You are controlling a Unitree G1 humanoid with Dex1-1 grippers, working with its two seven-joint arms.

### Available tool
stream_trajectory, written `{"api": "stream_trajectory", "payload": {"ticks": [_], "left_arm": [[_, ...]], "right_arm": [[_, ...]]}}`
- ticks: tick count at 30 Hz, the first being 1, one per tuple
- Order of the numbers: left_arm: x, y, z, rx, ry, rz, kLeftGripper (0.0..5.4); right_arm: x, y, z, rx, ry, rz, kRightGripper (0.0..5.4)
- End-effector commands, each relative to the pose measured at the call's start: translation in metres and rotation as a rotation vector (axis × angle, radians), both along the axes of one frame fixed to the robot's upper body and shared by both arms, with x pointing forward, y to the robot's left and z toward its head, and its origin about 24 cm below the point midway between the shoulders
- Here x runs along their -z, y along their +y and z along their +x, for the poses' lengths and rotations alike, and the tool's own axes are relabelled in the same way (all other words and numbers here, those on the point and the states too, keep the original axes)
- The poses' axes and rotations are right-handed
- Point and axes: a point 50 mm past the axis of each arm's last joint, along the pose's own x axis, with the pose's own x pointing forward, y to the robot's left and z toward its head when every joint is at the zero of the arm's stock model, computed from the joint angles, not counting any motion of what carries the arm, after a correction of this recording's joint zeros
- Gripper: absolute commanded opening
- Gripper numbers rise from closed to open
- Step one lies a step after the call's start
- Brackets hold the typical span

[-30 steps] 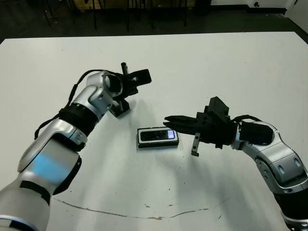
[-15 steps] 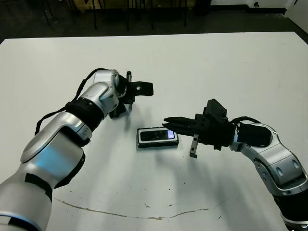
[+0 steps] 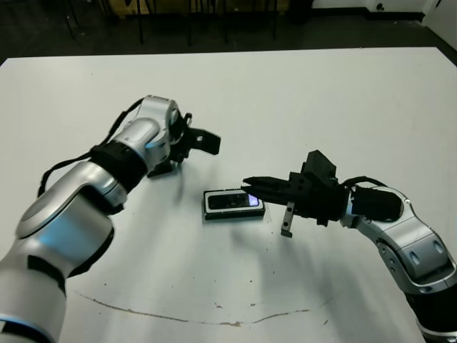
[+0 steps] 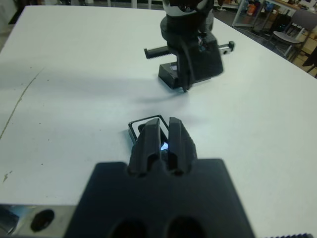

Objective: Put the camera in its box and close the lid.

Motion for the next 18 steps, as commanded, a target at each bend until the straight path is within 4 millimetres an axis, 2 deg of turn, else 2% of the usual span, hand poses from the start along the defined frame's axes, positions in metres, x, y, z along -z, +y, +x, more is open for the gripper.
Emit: {"api": "stream_trajectory", "payload": {"ticks": [1,18], "left_arm": [[0.014,0.015,-0.009,-0.022,0.075,0.037,0.0],[0.011,0.046,-0.015,-0.091,0.072,0.089,0.0]], "right_arm": [[0.002,0.0,0.001,-0.005,0.014,-0.016,0.01],[0.0,-0.002,0.002,-0.015,0.008,-0.064,0.01]]}}
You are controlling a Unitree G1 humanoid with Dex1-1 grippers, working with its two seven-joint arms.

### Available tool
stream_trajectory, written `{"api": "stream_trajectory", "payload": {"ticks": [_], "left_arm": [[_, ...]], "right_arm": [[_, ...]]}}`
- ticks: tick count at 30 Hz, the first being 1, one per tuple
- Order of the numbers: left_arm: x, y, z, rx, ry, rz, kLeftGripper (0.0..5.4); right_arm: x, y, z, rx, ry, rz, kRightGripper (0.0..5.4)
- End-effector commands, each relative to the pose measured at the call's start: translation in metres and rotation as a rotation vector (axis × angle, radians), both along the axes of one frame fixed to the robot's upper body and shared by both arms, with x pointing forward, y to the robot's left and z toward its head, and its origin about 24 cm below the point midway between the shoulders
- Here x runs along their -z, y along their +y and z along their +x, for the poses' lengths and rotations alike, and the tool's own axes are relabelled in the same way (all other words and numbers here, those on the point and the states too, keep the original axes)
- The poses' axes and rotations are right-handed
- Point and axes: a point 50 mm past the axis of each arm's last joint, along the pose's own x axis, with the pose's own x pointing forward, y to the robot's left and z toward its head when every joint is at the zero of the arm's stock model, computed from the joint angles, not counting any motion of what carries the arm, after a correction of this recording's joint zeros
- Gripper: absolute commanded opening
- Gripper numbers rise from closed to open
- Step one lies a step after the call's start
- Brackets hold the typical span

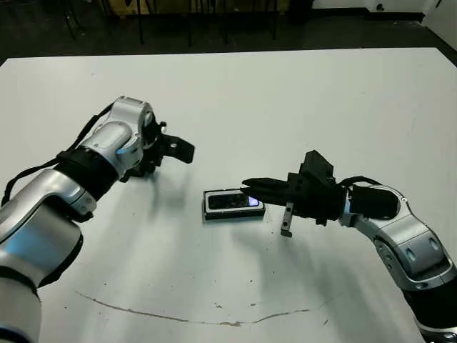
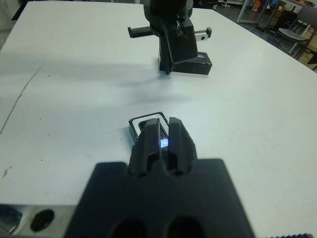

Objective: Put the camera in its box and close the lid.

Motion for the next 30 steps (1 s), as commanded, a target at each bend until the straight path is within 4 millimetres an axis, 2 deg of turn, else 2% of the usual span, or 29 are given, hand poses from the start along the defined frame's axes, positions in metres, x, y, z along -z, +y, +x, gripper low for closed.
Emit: {"api": "stream_trajectory", "payload": {"ticks": [1,5,8,14,18,23,26,30], "left_arm": [[0.008,0.007,-0.006,0.012,0.014,-0.05,0.0],[-0.016,0.005,-0.01,-0.015,-0.101,-0.339,0.0],[-0.038,-0.001,-0.022,-0.013,-0.21,-0.533,0.0],[-0.06,0.0,-0.049,-0.086,-0.355,-0.781,0.0],[-0.065,0.014,-0.063,-0.191,-0.48,-0.967,0.0],[-0.058,0.038,-0.08,-0.524,-0.813,-1.168,0.0],[-0.05,0.051,-0.089,-0.691,-0.993,-1.184,0.0],[-0.04,0.061,-0.093,-0.768,-1.126,-1.085,0.31]], "right_arm": [[0.001,-0.002,0.0,-0.001,0.005,-0.039,0.01],[0.002,-0.003,-0.001,0.002,0.018,-0.035,0.01],[0.001,-0.004,-0.002,0.011,0.027,-0.05,0.01],[0.0,-0.005,-0.003,0.011,0.027,-0.061,0.01],[0.002,-0.004,-0.001,0.004,0.038,-0.055,0.01],[0.001,-0.007,-0.002,0.013,0.035,-0.056,0.01],[0.002,-0.008,-0.001,0.008,0.036,-0.047,0.01],[0.004,-0.009,-0.001,0.005,0.034,-0.041,0.0]]}}
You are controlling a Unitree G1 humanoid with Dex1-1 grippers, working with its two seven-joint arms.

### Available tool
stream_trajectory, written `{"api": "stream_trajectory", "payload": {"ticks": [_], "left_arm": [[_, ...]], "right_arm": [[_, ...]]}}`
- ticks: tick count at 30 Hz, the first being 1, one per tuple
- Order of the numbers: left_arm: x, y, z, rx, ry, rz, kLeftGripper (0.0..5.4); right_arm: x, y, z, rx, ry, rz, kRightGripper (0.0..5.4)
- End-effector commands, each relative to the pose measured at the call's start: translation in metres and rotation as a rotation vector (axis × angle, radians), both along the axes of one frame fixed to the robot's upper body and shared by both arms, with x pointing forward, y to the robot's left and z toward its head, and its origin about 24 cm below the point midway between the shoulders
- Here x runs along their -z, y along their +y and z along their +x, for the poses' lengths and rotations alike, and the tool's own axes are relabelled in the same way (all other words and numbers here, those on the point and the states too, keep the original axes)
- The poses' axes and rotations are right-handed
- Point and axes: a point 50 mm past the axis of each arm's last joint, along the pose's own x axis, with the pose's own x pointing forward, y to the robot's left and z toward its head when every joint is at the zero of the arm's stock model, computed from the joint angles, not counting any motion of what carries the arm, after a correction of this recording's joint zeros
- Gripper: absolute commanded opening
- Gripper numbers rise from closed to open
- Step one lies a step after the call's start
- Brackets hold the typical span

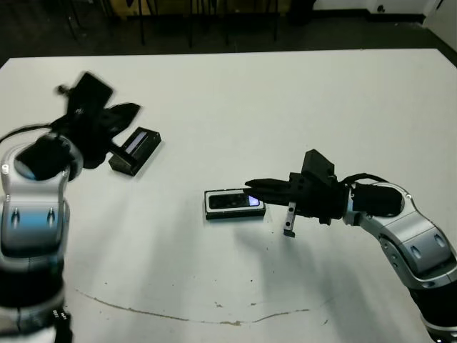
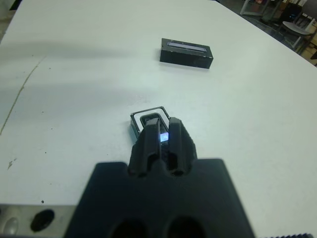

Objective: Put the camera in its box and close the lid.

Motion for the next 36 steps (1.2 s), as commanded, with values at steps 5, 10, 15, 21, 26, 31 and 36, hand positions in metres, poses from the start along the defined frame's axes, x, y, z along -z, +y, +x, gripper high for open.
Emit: {"api": "stream_trajectory", "payload": {"ticks": [5,10,15,21,26,31,36], "left_arm": [[0.019,0.016,0.0,-0.067,0.1,0.116,1.18],[0.025,0.022,0.008,0.013,0.167,0.173,2.08],[0.031,0.026,0.017,0.089,0.222,0.014,3.03],[0.035,0.029,0.025,0.102,0.27,-0.159,4.14],[0.041,0.033,0.03,0.087,0.29,-0.273,5.08],[0.048,0.035,0.031,0.065,0.307,-0.29,5.38],[0.057,0.038,0.034,0.029,0.344,-0.335,5.38]], "right_arm": [[0.01,-0.005,0.001,-0.005,0.023,0.012,0.0],[0.01,-0.007,0.001,-0.006,-0.007,-0.002,0.0],[0.012,-0.008,0.002,-0.002,-0.002,-0.013,0.0],[0.015,-0.009,0.003,-0.008,0.017,0.008,0.0],[0.015,-0.011,0.002,-0.006,0.021,-0.012,0.0],[0.016,-0.012,0.002,-0.008,0.019,-0.015,0.0],[0.016,-0.012,0.001,-0.009,0.021,-0.01,0.0]]}}
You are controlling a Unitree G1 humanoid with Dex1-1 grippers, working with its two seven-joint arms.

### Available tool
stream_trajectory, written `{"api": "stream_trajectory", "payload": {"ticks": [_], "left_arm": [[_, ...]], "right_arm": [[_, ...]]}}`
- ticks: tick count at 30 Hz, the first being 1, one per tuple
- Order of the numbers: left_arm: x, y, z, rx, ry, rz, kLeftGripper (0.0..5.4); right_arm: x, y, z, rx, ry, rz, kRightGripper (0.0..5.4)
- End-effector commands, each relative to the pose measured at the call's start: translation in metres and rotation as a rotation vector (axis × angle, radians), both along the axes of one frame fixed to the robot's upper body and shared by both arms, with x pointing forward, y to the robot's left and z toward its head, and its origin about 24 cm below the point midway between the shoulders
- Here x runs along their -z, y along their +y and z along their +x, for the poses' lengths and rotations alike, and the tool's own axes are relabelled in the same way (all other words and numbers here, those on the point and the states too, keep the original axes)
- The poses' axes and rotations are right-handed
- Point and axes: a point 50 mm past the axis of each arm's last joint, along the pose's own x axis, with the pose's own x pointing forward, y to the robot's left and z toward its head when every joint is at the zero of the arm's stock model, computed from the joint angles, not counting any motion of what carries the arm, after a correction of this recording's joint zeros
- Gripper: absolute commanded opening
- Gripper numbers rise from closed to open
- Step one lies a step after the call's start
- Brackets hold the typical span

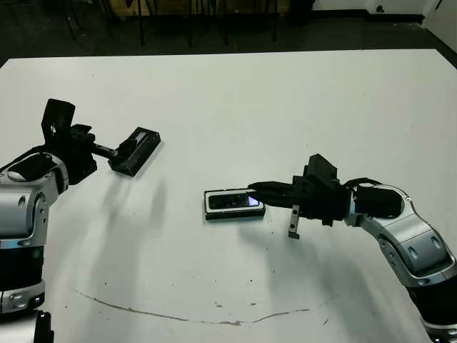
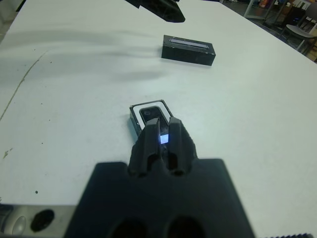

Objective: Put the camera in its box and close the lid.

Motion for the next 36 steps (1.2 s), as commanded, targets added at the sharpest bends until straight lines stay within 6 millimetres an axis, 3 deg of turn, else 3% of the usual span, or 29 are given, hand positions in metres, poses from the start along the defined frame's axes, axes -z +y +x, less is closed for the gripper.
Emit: {"api": "stream_trajectory", "payload": {"ticks": [1,19,36], "left_arm": [[0.009,0.003,0.002,-0.029,0.044,-0.03,5.38],[0.022,-0.014,0.009,0.031,0.079,-0.03,5.38],[0.028,-0.011,0.007,0.046,0.087,-0.004,5.38]], "right_arm": [[0.005,-0.005,-0.001,0.008,0.025,-0.026,0.0],[0.006,-0.005,-0.003,-0.004,0.027,-0.043,0.0],[0.005,-0.005,-0.004,-0.008,0.037,-0.032,0.0]]}}
